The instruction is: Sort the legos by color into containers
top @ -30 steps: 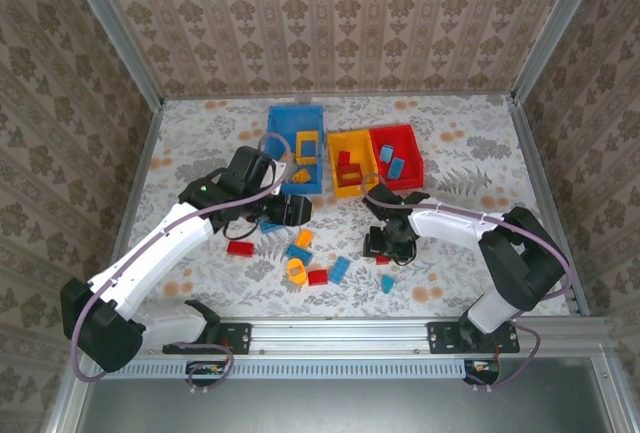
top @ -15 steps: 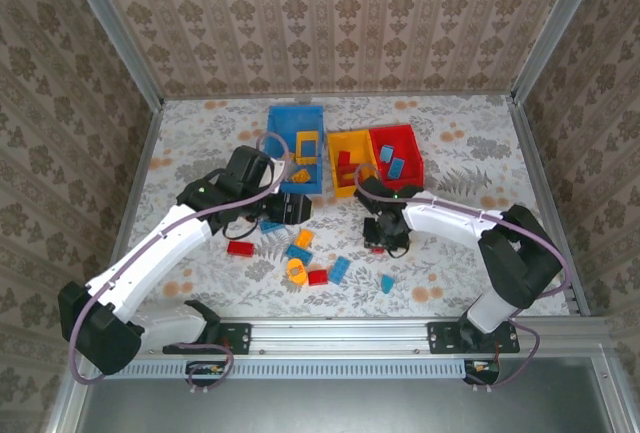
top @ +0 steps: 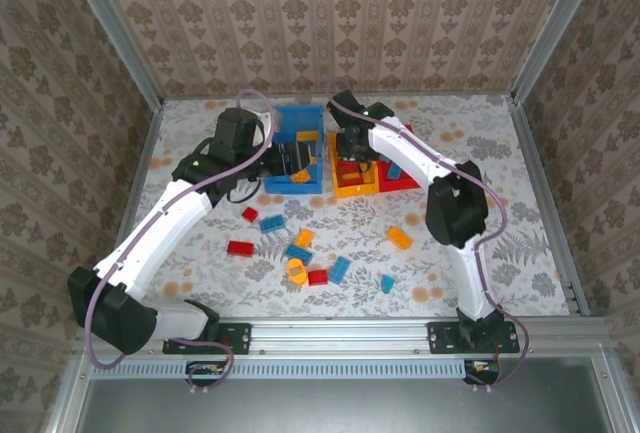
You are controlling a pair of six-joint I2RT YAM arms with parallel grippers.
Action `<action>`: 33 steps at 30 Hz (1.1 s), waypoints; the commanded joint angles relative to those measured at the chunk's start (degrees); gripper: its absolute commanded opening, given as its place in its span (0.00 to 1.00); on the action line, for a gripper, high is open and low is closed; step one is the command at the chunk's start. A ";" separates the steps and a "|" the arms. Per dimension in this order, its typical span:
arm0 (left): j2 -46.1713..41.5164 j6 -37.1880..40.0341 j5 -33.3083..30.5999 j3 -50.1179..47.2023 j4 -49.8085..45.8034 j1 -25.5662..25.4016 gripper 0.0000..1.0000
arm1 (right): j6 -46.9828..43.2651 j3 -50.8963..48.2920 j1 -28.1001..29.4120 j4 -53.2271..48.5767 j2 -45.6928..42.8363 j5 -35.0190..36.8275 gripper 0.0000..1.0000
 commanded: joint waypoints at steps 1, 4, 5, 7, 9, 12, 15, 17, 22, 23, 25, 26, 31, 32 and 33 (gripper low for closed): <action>0.85 -0.94 0.84 2.47 2.29 0.74 0.71 | -2.76 12.10 -1.39 -9.82 7.41 3.37 0.23; 0.85 -0.95 1.24 1.85 2.26 1.01 0.71 | -2.69 23.95 -1.77 -15.92 14.93 3.24 0.23; 0.76 -0.97 1.36 1.63 2.21 1.18 0.71 | -2.55 27.10 -1.79 -17.61 17.13 3.62 0.23; 0.56 -0.95 1.54 1.26 2.09 1.35 0.71 | -2.18 30.66 -1.86 -19.46 19.53 4.28 0.25; 0.50 -0.95 1.64 0.99 1.94 1.45 0.71 | -1.81 32.12 -1.94 -19.83 20.63 4.33 0.26; 0.21 -1.03 1.72 0.55 1.90 1.45 0.71 | -1.39 32.48 -1.92 -19.15 21.01 3.77 0.29; 0.06 -1.10 1.64 0.05 1.86 1.45 0.71 | -1.04 32.63 -1.87 -19.33 21.19 3.19 0.37; 0.04 -1.21 1.76 -0.25 1.75 1.45 0.71 | -1.02 32.68 -1.77 -19.38 20.81 3.08 0.43; 0.06 -0.86 1.90 -0.78 1.08 1.54 0.71 | -1.02 33.50 -1.51 -19.17 18.47 2.43 0.45; 0.06 -0.69 2.01 -0.78 0.74 1.54 0.72 | -1.08 33.64 -1.35 -19.17 17.67 2.48 0.46; -0.10 -0.45 1.98 -1.05 0.41 1.54 0.72 | -1.20 33.64 -1.15 -19.39 16.37 2.77 0.46; -0.12 -0.35 1.98 -1.30 0.30 1.54 0.72 | -1.19 33.71 -1.13 -19.68 15.58 2.78 0.46; -0.81 1.25 1.90 -1.68 -1.65 1.63 0.73 | -3.36 32.88 0.05 -20.92 10.47 4.30 0.48; -0.95 1.75 1.81 -1.75 -2.43 1.63 0.73 | -4.12 31.88 0.49 -21.05 8.94 4.45 0.49; -1.15 2.31 2.02 -1.84 -3.11 1.71 0.73 | -4.74 30.38 0.91 -20.86 7.30 4.74 0.50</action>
